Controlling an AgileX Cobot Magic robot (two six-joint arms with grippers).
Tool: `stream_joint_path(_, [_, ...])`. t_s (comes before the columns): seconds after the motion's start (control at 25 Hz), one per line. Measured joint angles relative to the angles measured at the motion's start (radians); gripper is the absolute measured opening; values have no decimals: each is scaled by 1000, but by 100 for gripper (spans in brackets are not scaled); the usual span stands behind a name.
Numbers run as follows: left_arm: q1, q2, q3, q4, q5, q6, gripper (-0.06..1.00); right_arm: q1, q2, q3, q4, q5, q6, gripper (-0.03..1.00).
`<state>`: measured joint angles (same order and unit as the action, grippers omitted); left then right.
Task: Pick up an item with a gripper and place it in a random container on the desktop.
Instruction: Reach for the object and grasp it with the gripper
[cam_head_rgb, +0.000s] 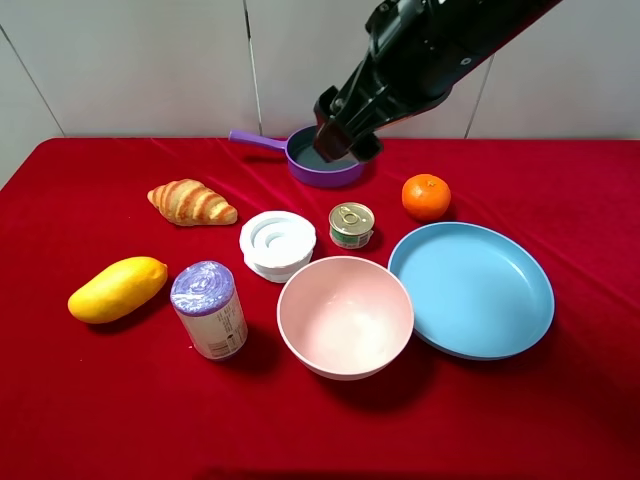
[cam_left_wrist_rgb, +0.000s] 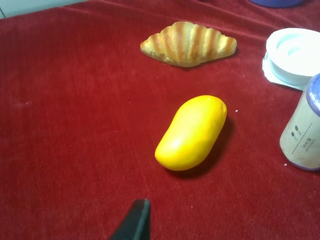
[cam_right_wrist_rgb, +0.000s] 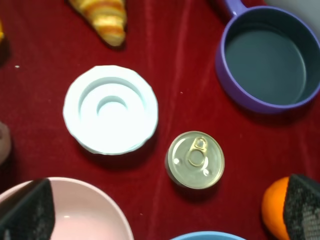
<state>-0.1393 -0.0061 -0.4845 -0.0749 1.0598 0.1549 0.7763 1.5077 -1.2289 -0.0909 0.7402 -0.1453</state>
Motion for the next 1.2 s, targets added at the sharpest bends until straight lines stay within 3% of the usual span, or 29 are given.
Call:
stream_joint_path(0.56, [0,0,0,0,0,0,98,172,59,-1,17,-61,-36,69])
stream_joint_path(1.2, [0,0,0,0,0,0,98,261,241,-84,91,-118,-109,69])
